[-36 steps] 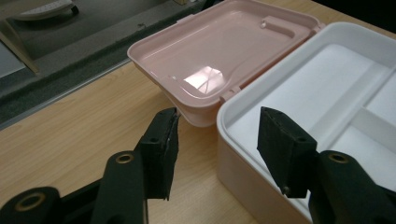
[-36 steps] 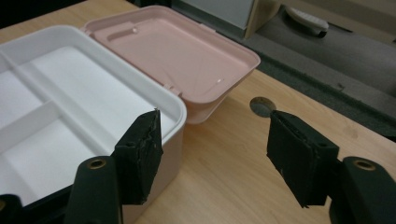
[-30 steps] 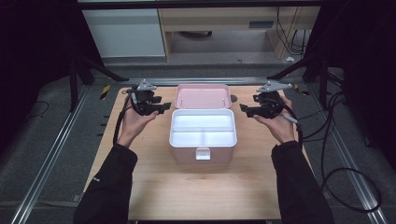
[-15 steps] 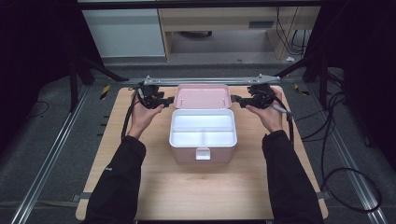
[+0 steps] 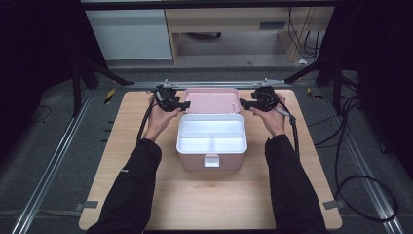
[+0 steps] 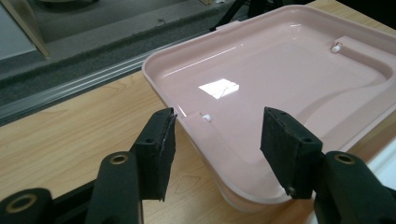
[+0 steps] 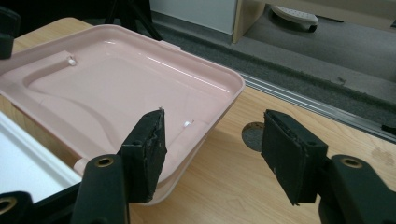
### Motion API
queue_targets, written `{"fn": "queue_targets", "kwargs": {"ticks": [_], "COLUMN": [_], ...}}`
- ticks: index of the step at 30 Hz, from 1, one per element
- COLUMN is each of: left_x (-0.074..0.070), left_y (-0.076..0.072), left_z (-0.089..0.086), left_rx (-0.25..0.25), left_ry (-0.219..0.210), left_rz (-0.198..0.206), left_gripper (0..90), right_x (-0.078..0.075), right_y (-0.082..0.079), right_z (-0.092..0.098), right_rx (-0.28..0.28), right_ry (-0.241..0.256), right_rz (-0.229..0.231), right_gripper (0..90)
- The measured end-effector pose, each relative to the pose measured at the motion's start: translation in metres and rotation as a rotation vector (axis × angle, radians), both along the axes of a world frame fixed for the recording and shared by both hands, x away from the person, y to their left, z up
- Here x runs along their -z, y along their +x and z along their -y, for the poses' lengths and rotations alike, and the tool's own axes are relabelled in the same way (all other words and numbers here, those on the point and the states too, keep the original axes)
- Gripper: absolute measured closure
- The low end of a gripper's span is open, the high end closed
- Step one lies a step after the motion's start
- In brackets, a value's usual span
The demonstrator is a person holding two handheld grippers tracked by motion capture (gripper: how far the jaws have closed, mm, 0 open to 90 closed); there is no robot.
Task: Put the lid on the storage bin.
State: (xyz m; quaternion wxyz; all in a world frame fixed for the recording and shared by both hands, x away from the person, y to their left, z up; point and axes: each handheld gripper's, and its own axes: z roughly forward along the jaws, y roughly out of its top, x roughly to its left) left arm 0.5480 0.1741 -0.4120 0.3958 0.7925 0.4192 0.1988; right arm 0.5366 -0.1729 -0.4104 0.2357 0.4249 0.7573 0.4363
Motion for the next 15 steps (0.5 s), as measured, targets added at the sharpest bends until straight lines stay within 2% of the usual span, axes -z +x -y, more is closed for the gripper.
{"fn": "queue_targets", "kwargs": {"ticks": [1, 4, 6, 7, 8, 11, 13, 15], "left_x": [0.000, 0.011, 0.015, 0.015, 0.018, 0.020, 0.022, 0.024], "left_y": [0.000, 0.006, 0.009, 0.009, 0.011, 0.012, 0.013, 0.014], "left_z": [0.000, 0.000, 0.000, 0.000, 0.000, 0.000, 0.001, 0.002], "left_rx": [0.000, -0.002, -0.002, -0.002, -0.005, -0.008, 0.001, 0.004], "left_ry": [0.000, 0.002, 0.029, 0.029, 0.000, -0.006, -0.011, -0.015], "left_rz": [0.000, -0.036, -0.045, -0.045, -0.063, -0.068, -0.071, -0.070], "left_gripper": [44.5, 44.2, 45.1, 44.6, 44.7, 44.6, 44.5, 44.5], "right_x": [0.000, 0.009, 0.015, 0.017, 0.020, 0.026, 0.032, 0.033], "right_y": [0.000, 0.007, 0.010, 0.011, 0.013, 0.017, 0.020, 0.021], "right_z": [0.000, -0.004, -0.005, -0.006, -0.006, -0.006, -0.008, -0.009], "right_rx": [0.000, 0.008, 0.007, 0.006, 0.006, -0.004, -0.014, -0.013], "right_ry": [0.000, -0.011, -0.026, -0.025, -0.021, 0.004, 0.047, 0.054], "right_rz": [0.000, -0.022, -0.036, -0.044, -0.055, -0.073, -0.093, -0.100], "right_gripper": [40.4, 40.1, 40.3, 40.3, 40.6, 41.2, 42.8, 43.8]}}
